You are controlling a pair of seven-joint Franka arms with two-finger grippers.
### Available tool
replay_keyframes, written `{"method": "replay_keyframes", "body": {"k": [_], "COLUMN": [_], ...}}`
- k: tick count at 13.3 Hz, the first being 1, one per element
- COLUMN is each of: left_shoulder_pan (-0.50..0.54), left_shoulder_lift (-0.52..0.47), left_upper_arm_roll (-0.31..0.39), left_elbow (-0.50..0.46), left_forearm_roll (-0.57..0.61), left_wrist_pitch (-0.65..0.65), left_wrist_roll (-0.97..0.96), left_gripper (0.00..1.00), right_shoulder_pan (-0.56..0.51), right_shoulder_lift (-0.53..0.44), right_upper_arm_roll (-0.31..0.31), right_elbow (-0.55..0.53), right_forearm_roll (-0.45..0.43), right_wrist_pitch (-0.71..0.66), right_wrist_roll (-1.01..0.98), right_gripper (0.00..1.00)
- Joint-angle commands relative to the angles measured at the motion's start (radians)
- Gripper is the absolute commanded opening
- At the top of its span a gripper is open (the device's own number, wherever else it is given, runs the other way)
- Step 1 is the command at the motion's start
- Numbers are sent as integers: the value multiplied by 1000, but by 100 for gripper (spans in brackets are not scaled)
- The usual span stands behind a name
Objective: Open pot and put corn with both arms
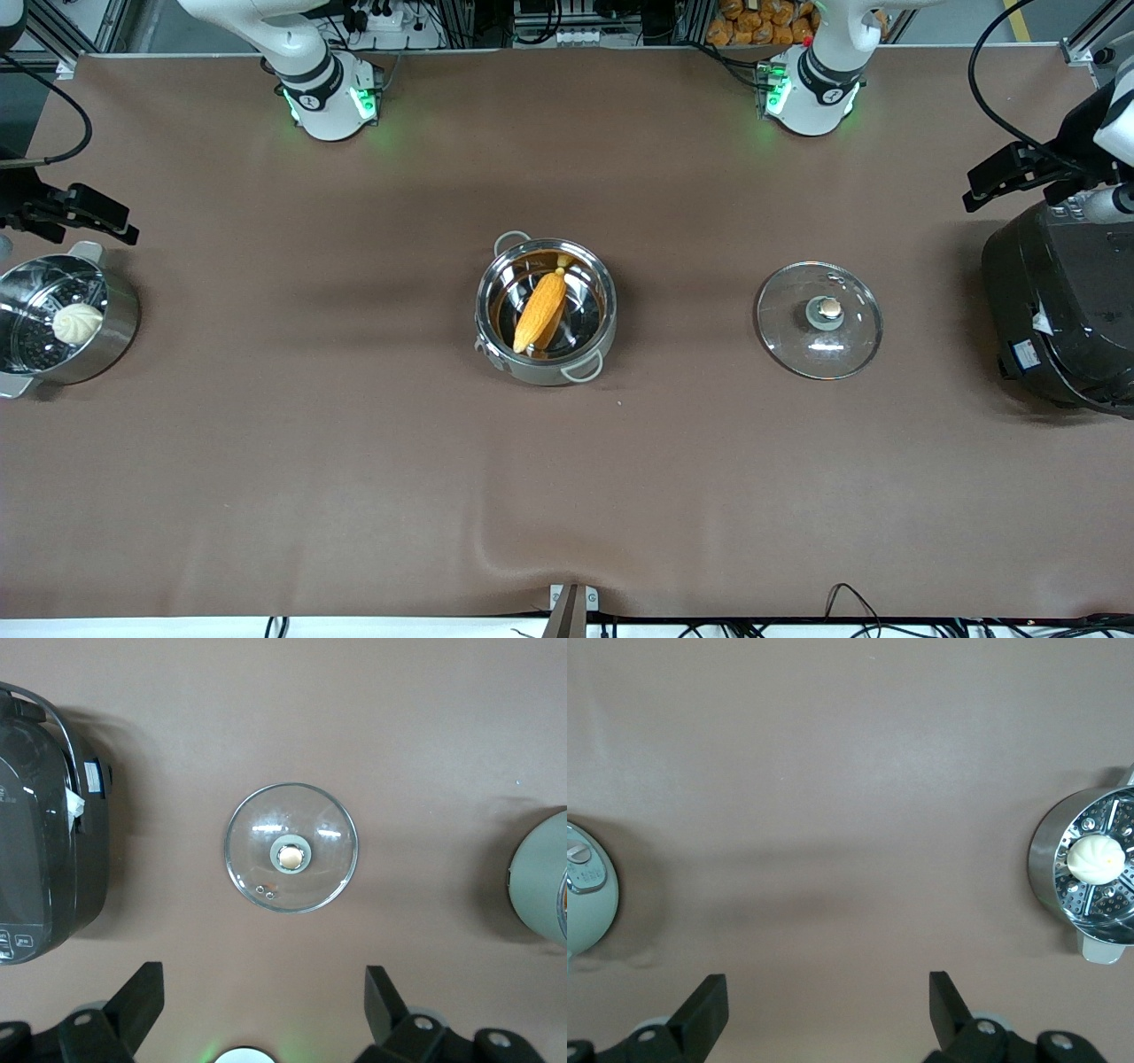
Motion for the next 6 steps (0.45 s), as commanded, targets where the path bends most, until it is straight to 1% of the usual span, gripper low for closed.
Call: {"method": "replay_keyframes", "body": {"k": [1,4,6], "left_shoulder_pan": [9,9,8], "left_shoulder_lift": [9,9,9], "left_upper_arm_roll": [-9,-33,-35], "left_elbow": [27,27,27], "left_forearm_roll": [12,14,27], "left_wrist_pitch": [-30,-36,-36], "left_wrist_roll": [22,19,21], "left_gripper": [100,100,100], "right_shoulder_pan": [-10,-6,-4], "right_shoulder_lift": [-25,-25,-25], "right_upper_arm_roll": [17,19,21], "right_elbow": [-8,32,49], "right_forearm_roll": [6,4,4], "right_wrist_pitch": [-17,-75,-100], "right_wrist_roll": [16,45,47], "right_gripper": [100,100,100]}}
